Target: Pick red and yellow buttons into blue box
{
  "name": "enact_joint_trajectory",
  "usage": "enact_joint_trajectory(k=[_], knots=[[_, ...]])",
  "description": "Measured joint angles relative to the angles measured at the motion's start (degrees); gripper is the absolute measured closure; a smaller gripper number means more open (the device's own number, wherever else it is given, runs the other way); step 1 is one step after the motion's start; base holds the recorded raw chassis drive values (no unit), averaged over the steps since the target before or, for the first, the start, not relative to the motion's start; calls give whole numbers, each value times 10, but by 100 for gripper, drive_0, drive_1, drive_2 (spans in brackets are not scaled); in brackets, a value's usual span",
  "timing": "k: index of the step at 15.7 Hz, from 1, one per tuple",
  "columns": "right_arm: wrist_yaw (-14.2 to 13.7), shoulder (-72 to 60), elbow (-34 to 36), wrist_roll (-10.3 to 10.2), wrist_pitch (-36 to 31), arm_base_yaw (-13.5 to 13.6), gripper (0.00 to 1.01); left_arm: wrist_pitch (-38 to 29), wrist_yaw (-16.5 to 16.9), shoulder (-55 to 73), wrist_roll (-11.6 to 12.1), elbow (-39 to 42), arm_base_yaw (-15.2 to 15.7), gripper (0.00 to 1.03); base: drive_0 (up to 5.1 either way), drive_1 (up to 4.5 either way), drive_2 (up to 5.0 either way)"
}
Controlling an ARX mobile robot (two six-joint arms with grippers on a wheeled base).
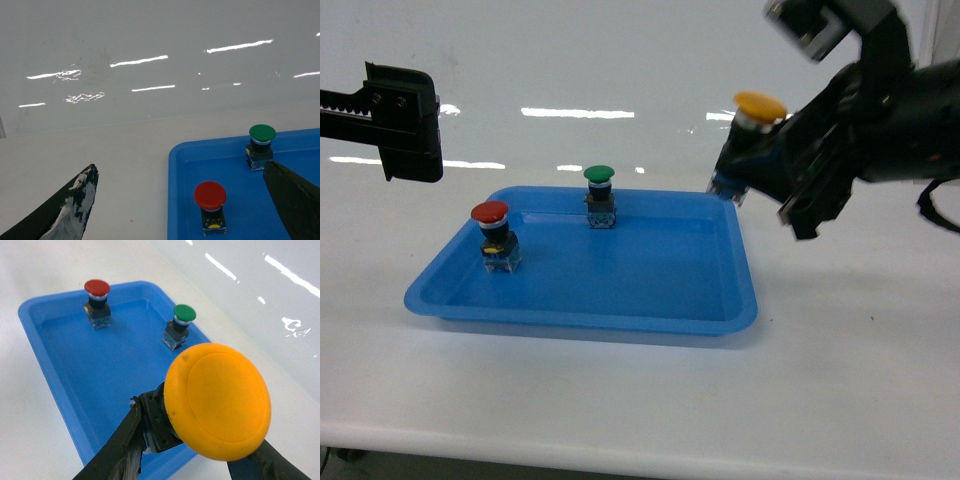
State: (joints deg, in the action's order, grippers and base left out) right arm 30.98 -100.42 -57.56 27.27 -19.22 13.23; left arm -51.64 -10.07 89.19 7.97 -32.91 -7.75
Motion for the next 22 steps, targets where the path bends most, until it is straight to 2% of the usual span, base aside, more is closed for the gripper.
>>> enact_joint_trajectory(k=[3,5,9,11,16,21,22], knots=[[7,56,24,-9,5,-14,64,0,0,0,0,0,0,5,0,0,0],[11,99,37,-5,13,-21,64,0,0,0,0,0,0,5,0,0,0],[11,98,38,-5,16,-21,64,0,0,0,0,0,0,5,0,0,0],[4,103,40,-8,8,-21,64,0,0,0,0,0,0,5,0,0,0],[-10,179,76,-33,-8,-32,64,0,0,0,0,0,0,5,0,0,0],[-16,212,111,-33,3,-36,64,3,3,0,0,0,0,5,0,0,0],[-16,212,111,-33,4,-36,64,16,21,9,-1,-11,4,5,0,0,0]])
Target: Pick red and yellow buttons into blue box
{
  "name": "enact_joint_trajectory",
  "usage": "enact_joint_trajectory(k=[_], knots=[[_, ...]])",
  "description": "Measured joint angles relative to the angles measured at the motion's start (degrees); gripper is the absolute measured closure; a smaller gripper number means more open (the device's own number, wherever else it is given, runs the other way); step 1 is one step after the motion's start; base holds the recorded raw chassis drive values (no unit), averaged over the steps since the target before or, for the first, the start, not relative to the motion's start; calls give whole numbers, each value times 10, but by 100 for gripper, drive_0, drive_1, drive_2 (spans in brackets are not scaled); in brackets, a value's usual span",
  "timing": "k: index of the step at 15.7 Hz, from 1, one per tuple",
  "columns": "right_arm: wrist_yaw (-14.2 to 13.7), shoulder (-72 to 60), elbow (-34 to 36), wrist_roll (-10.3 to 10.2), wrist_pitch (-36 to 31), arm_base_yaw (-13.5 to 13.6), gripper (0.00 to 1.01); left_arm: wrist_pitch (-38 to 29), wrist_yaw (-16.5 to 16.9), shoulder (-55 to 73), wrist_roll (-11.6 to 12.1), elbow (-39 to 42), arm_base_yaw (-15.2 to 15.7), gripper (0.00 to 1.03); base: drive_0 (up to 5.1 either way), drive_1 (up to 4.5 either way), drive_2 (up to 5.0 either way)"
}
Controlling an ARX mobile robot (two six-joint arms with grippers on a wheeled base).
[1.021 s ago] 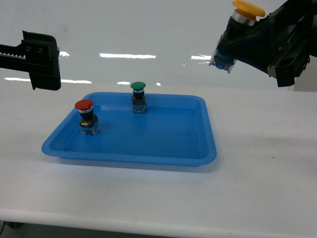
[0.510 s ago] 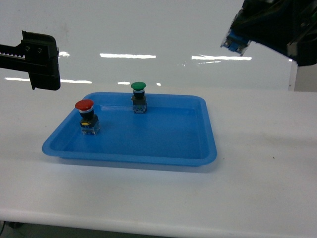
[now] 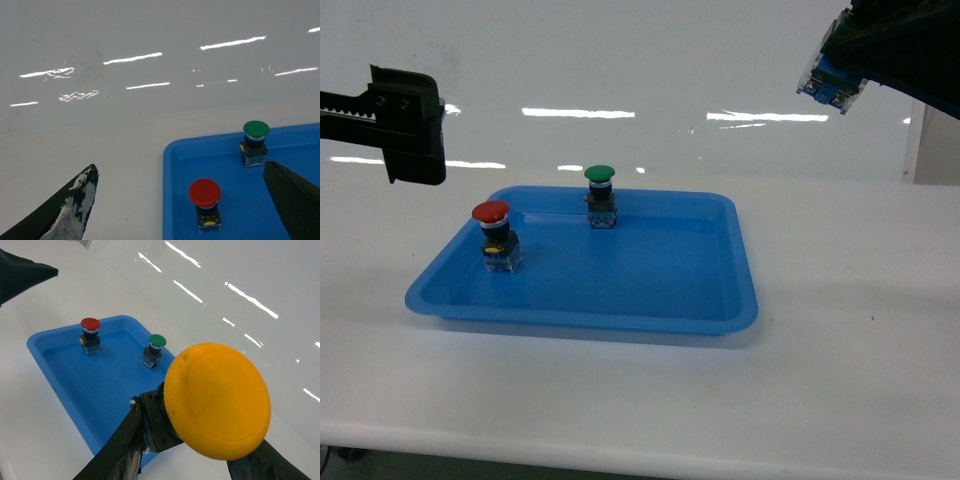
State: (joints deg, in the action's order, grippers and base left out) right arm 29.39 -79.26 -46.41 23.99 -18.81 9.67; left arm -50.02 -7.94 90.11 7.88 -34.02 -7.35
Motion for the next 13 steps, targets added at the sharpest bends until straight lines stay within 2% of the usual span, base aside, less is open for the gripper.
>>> enact_joint_trajectory(k=[2,5,6,8,9,10,12,13], knots=[[0,0,0,0,0,0,64,31,37,40,-15,-45,11,5,0,0,0],[0,0,0,0,0,0,64,70,73,112,-30,-115,19,5,0,0,0],[0,0,0,0,0,0,64,87,99,120,-40,-126,19,5,0,0,0],[0,0,0,0,0,0,64,118,194,130,-97,-141,18,5,0,0,0],[0,0,0,0,0,0,64,136,250,141,-154,-161,19,5,0,0,0],[0,0,0,0,0,0,64,168,261,156,-204,-179,26,5,0,0,0],[0,0,0,0,0,0,64,169,230,156,-201,-177,27,5,0,0,0],[0,0,0,0,0,0,64,167,228,156,-200,-177,29,5,0,0,0]])
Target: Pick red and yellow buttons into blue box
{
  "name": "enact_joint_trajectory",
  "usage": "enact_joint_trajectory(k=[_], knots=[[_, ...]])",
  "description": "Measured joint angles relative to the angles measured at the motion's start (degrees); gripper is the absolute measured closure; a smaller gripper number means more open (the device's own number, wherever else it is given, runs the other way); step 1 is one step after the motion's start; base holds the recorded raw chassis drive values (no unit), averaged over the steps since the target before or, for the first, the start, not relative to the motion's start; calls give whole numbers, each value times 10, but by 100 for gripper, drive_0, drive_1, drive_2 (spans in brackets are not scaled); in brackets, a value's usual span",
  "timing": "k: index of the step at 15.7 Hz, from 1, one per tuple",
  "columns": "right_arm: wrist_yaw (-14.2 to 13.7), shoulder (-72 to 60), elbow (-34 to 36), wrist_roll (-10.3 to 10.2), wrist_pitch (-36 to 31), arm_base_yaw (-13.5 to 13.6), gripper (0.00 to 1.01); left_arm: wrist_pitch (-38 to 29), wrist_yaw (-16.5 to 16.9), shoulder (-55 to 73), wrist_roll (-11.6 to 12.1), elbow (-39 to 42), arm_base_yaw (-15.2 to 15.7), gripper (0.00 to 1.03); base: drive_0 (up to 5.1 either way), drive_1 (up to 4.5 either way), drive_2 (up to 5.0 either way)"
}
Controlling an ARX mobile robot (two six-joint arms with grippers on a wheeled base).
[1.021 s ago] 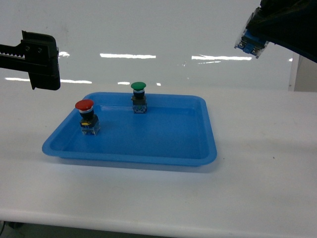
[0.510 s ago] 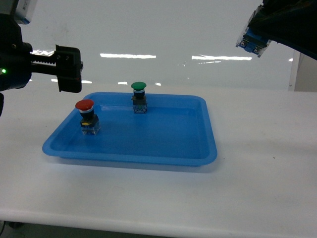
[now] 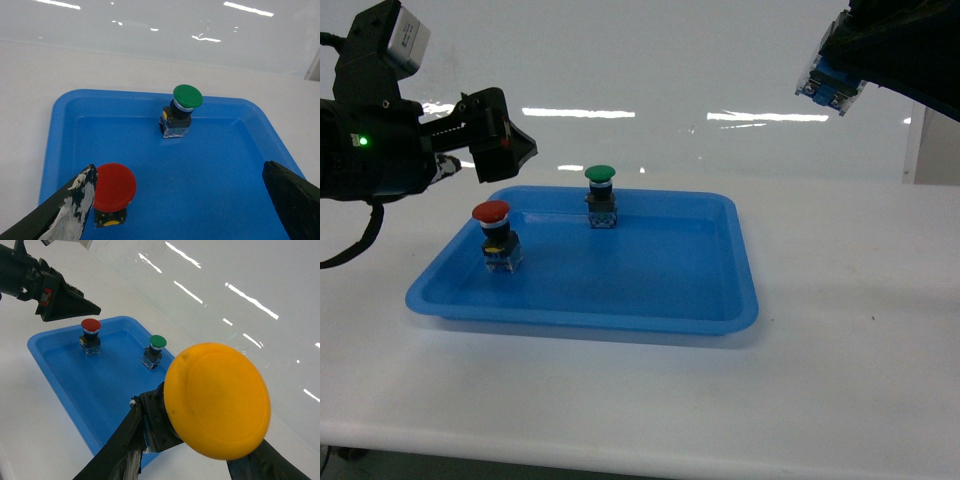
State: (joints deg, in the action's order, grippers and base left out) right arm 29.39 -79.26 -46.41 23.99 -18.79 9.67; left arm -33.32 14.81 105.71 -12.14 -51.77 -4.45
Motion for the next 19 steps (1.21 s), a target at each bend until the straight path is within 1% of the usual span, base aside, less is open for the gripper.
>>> enact_joint_trajectory(k=[7,8,9,10,11,12,15,16,19], knots=[[0,0,0,0,0,0,64,0,0,0,2,0,-1,5,0,0,0],[0,0,0,0,0,0,64,-9,-6,6,7,-1,-1,5,0,0,0],[0,0,0,0,0,0,64,-5,-17,19,18,-10,1,5,0,0,0],[0,0,0,0,0,0,64,1,-19,29,22,-18,2,5,0,0,0],[0,0,0,0,0,0,64,-14,-37,50,37,-23,4,5,0,0,0],[0,0,0,0,0,0,64,-6,-56,71,66,-35,7,5,0,0,0],[0,0,0,0,0,0,64,-10,-62,83,83,-49,5,5,0,0,0],[0,0,0,0,0,0,64,-2,-62,96,89,-57,5,5,0,0,0],[0,0,0,0,0,0,64,6,-63,130,97,-78,5,5,0,0,0]])
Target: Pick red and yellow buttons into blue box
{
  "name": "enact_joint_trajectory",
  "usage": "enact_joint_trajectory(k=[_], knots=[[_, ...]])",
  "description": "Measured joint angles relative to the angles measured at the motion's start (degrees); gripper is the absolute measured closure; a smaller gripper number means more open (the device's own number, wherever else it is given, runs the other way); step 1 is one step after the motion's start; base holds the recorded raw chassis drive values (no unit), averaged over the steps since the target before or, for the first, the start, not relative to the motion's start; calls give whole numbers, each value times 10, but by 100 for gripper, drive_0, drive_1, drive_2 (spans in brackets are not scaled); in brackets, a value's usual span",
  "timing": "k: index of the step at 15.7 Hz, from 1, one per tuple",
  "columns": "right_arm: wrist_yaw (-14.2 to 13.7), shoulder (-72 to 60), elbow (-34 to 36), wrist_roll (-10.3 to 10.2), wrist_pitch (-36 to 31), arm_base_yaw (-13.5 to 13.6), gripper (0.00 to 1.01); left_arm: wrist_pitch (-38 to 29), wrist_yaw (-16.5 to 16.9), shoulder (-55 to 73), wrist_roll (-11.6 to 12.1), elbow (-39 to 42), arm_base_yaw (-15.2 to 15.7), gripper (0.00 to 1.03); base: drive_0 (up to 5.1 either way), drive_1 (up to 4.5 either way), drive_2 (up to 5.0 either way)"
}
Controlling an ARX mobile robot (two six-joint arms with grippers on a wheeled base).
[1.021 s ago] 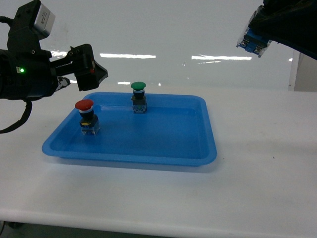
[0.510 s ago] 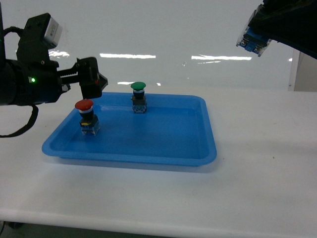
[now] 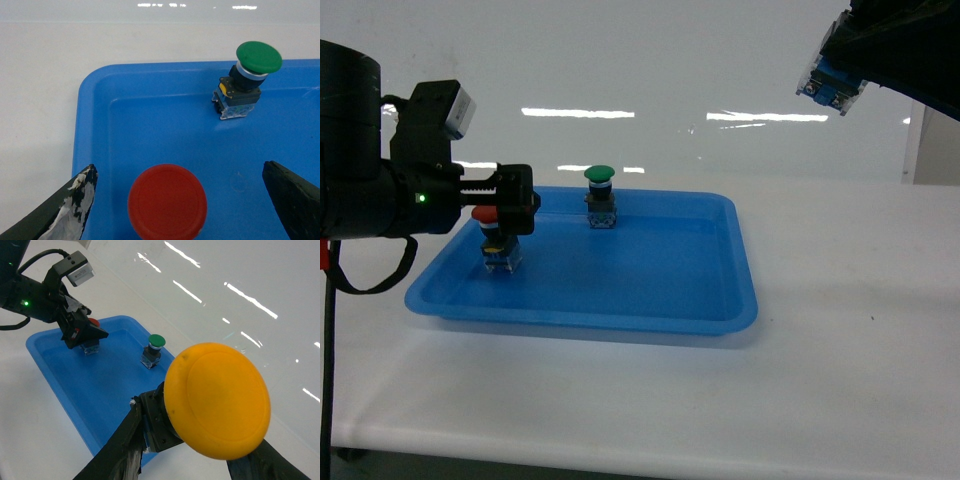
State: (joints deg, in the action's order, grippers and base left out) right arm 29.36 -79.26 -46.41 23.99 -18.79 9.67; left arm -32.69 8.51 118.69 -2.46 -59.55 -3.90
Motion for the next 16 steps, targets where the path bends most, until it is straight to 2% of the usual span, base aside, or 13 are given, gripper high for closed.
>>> enact_joint_trajectory(k=[11,16], knots=[[0,0,0,0,0,0,64,20,8,60,19,-38,0,5,0,0,0],[0,0,0,0,0,0,64,32,12,69,40,-45,0,5,0,0,0]])
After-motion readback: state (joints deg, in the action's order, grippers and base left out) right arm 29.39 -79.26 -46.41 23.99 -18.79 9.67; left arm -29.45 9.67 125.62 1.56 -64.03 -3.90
